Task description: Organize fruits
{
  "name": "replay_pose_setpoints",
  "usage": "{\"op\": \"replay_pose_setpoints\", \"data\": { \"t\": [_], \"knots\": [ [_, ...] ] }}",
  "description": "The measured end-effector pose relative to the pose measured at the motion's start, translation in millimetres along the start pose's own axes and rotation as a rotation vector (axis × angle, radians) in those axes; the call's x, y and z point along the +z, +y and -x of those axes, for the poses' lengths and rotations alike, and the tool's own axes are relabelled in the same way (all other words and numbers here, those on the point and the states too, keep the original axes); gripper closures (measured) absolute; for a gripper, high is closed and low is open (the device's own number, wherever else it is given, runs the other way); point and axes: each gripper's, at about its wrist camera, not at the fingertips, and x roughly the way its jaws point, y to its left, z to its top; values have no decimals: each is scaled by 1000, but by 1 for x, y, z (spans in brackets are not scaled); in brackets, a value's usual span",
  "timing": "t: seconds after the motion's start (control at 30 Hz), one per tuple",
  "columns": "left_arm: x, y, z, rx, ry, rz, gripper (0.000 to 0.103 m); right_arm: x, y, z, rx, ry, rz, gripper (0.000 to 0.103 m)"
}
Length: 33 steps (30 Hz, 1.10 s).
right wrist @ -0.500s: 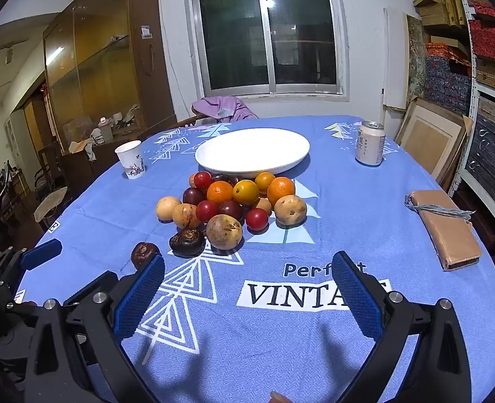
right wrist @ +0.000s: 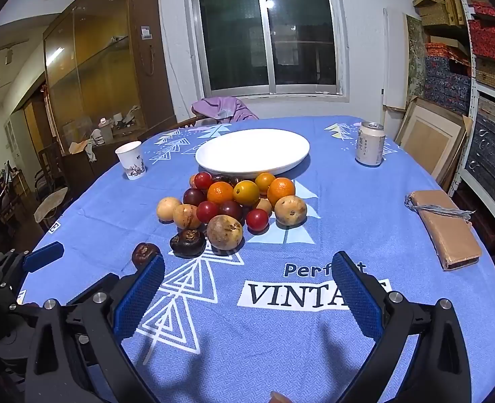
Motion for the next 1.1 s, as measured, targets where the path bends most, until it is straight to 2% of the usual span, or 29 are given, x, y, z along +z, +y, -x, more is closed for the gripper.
{"op": "replay_pose_setpoints", "data": {
  "t": [0.27,1.1],
  "knots": [
    [-5,2,-11,0,4,6,4,0,0,2,-1,0,-1,3],
    [-4,0,-6,-2,22,16,4,2,2,4,-2,-6,1,3]
  ]
}}
